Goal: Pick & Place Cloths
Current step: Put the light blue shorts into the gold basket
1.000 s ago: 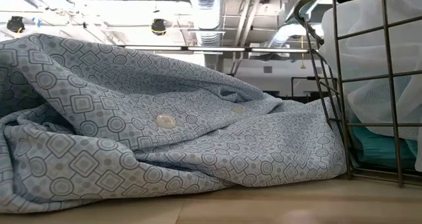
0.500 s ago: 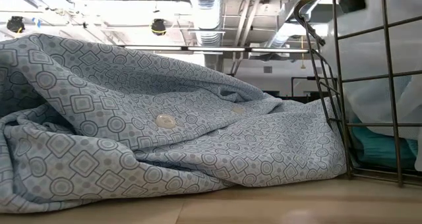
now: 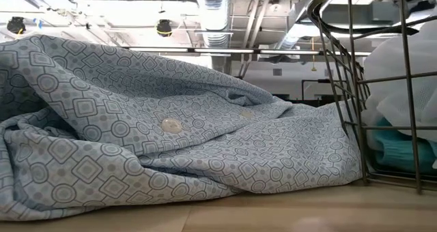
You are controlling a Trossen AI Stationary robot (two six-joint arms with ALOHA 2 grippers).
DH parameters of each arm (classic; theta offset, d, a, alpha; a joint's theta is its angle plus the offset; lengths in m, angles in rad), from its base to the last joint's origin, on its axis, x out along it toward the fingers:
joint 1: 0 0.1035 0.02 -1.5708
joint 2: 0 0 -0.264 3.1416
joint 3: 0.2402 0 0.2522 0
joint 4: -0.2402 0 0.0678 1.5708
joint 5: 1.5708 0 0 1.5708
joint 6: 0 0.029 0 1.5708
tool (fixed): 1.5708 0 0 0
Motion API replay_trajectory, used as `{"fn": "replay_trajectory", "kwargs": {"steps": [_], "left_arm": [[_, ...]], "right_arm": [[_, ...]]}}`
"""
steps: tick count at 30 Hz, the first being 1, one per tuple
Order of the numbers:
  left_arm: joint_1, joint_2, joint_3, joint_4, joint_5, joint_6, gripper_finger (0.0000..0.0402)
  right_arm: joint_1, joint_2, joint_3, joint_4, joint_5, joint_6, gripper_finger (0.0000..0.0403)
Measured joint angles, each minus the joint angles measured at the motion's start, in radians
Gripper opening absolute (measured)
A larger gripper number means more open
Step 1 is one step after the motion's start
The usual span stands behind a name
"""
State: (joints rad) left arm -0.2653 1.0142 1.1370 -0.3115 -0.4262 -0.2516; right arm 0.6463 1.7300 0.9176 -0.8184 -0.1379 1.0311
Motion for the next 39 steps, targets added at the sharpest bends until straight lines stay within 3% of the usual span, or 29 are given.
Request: {"fn": "replay_trajectory", "kwargs": {"steps": [7,15,22,27,33,39], "left_arm": [[0.000,0.000,0.000,0.003,0.000,0.000,0.0221],[0.000,0.000,0.000,0.003,0.001,0.006,0.0221],[0.000,0.000,0.000,0.005,0.001,0.007,0.0221],[0.000,0.000,0.000,0.005,0.001,0.007,0.0221],[0.000,0.000,0.000,0.005,0.001,0.007,0.0221],[0.000,0.000,0.000,0.006,0.001,0.007,0.0221]], "right_arm": [[-0.021,-0.025,0.035,-0.042,0.006,-0.105,0.0024],[-0.025,-0.208,0.117,-0.083,0.034,-0.122,0.0128],[-0.025,-0.351,0.169,-0.079,-0.014,-0.044,0.0209],[-0.025,-0.417,0.201,-0.061,0.015,-0.011,0.0208],[-0.023,-0.361,0.200,-0.226,0.174,0.066,0.0169],[-0.026,-0.315,0.200,-0.089,0.190,-0.010,0.0141]]}}
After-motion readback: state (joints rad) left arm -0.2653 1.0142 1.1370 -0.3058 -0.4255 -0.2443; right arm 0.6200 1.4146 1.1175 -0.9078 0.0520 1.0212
